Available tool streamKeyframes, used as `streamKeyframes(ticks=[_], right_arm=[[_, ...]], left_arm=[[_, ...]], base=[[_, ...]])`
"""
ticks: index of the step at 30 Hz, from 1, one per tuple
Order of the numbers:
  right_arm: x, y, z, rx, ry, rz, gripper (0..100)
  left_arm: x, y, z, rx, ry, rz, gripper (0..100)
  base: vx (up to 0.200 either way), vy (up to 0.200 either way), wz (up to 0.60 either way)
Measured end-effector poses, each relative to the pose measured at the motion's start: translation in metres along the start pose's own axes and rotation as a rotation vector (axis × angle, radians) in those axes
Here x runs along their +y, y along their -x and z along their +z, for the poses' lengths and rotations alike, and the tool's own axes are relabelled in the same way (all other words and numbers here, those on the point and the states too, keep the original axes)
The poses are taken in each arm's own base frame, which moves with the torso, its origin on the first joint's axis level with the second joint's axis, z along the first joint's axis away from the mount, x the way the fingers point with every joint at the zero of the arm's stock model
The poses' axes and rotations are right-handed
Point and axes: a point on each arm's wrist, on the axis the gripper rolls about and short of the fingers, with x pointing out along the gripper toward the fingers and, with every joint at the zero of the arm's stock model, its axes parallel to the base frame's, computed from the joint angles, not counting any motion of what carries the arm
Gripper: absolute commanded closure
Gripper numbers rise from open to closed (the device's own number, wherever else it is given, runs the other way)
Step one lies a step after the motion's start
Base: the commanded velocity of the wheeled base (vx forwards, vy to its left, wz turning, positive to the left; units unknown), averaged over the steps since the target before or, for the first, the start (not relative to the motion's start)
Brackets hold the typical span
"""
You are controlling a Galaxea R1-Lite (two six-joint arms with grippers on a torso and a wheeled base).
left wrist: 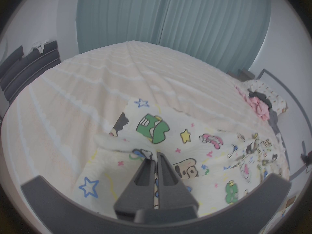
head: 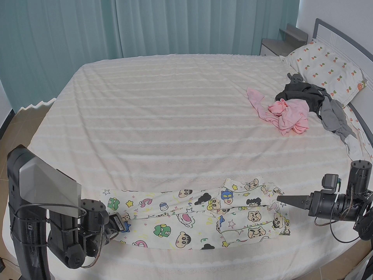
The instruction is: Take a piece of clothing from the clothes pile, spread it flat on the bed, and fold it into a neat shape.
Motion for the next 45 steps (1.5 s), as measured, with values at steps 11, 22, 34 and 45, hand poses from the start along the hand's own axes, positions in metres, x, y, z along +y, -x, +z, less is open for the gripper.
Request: streamKeyframes(ticks=[11,22,34,45], right_arm=[[-0.002,-0.002,-0.001,0.009,-0.007,-0.006,0],[-0.003,-0.003,-0.001,0.014,-0.011,-0.009,0],[-0.003,-0.003,-0.001,0.013,-0.011,-0.01,0],[-0.003,-0.003,-0.001,0.012,-0.01,-0.01,0]], left_arm=[[0.009,0.027,0.016,0.006,0.056,-0.06,100],[0.008,0.0,0.002,0.044,0.037,-0.027,0],[0.012,0.011,0.024,-0.033,0.073,-0.036,0],[0.042,0.022,0.039,-0.073,0.303,0.062,0]], base=[[0.0,0.0,0.0],[0.0,0.0,0.0],[0.0,0.0,0.0],[0.0,0.0,0.0]])
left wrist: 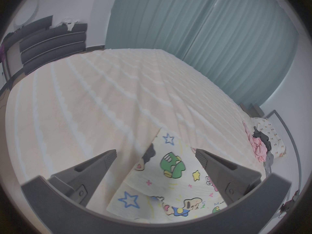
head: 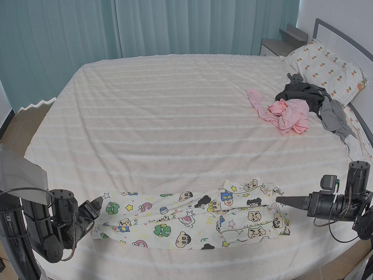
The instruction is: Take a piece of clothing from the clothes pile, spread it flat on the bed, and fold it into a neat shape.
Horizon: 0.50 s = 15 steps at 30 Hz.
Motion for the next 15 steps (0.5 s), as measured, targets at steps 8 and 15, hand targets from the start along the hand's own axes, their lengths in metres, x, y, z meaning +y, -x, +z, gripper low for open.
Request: streamKeyframes(ticks=[8,15], right_arm=[[0.0,0.0,0.0,0.001,0.001,0.0,0],[-0.001,-0.005,0.006,-0.008,0.0,0.003,0]], left_arm=[[0.002,-0.015,0.005,0.033,0.068,-0.048,0],[-0.002,-0.019,0.008,0.123,0.218,-0.16,0]], base=[[0.0,0.0,0.0],[0.0,0.0,0.0]])
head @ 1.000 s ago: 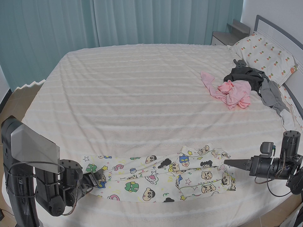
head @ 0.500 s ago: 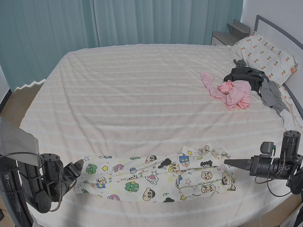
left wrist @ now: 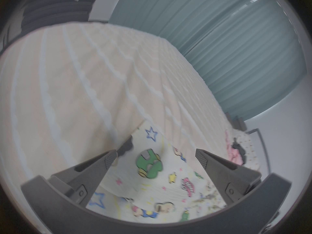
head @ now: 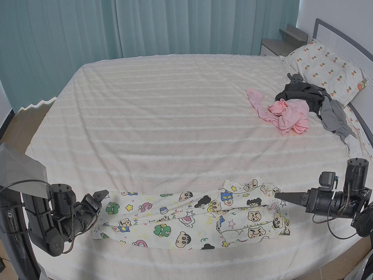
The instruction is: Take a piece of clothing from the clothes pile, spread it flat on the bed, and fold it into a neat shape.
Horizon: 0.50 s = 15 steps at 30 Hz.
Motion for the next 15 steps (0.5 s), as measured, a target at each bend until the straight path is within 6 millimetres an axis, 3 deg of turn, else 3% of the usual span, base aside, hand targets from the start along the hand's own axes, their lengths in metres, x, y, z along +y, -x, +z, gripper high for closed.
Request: streamKeyframes(ticks=[7,9,15], right_arm=[[-0.011,-0.033,0.032,-0.046,0.001,-0.052,0],[-0.02,-0.051,0.045,-0.048,-0.011,-0.089,0],[-0.044,-0.092,0.059,0.017,-0.06,-0.167,0]], left_arm=[[0.001,0.005,0.014,0.151,0.213,-0.136,0],[0.004,0.008,0.022,0.192,0.254,-0.176,0],[0.017,0.018,0.042,0.249,0.326,-0.24,0]], base=[[0.0,0.0,0.0],[0.0,0.0,0.0],[0.0,0.0,0.0]])
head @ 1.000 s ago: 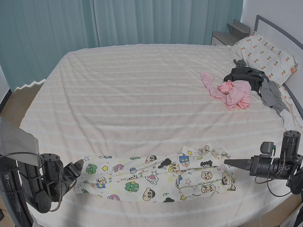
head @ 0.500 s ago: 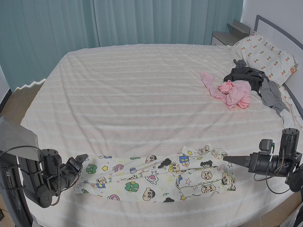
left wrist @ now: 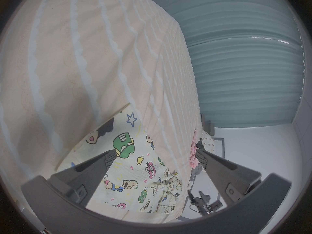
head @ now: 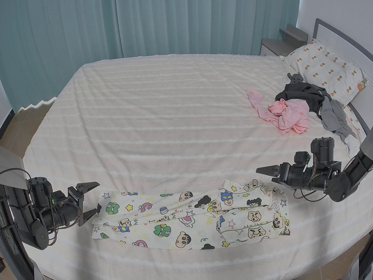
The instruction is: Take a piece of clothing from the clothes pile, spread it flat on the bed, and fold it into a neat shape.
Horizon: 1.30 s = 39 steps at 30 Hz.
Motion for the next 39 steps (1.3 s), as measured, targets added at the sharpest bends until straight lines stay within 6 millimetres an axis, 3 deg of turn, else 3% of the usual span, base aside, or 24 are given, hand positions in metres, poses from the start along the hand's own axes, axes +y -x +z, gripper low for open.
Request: streamKeyframes(ticks=[6,14,15,26,39], right_arm=[[-0.011,-0.03,0.004,0.085,-0.009,-0.055,0],[-0.021,-0.049,0.0,0.125,0.021,-0.095,0],[-0.022,-0.05,-0.001,0.129,0.022,-0.098,100],[-0.021,-0.055,-0.019,0.203,0.07,-0.181,100],[-0.029,-0.029,-0.036,0.246,0.132,-0.229,100]], left_arm=[[0.003,0.008,0.007,-0.011,0.027,-0.004,0],[0.006,0.011,0.006,-0.012,0.032,0.009,0],[0.006,0.011,0.006,-0.012,0.032,0.009,0],[0.005,0.011,0.005,-0.011,0.03,0.012,0],[0.006,0.01,0.002,-0.002,0.026,0.018,0]], base=[[0.0,0.0,0.0],[0.0,0.0,0.0],[0.0,0.0,0.0],[0.0,0.0,0.0],[0.0,0.0,0.0]])
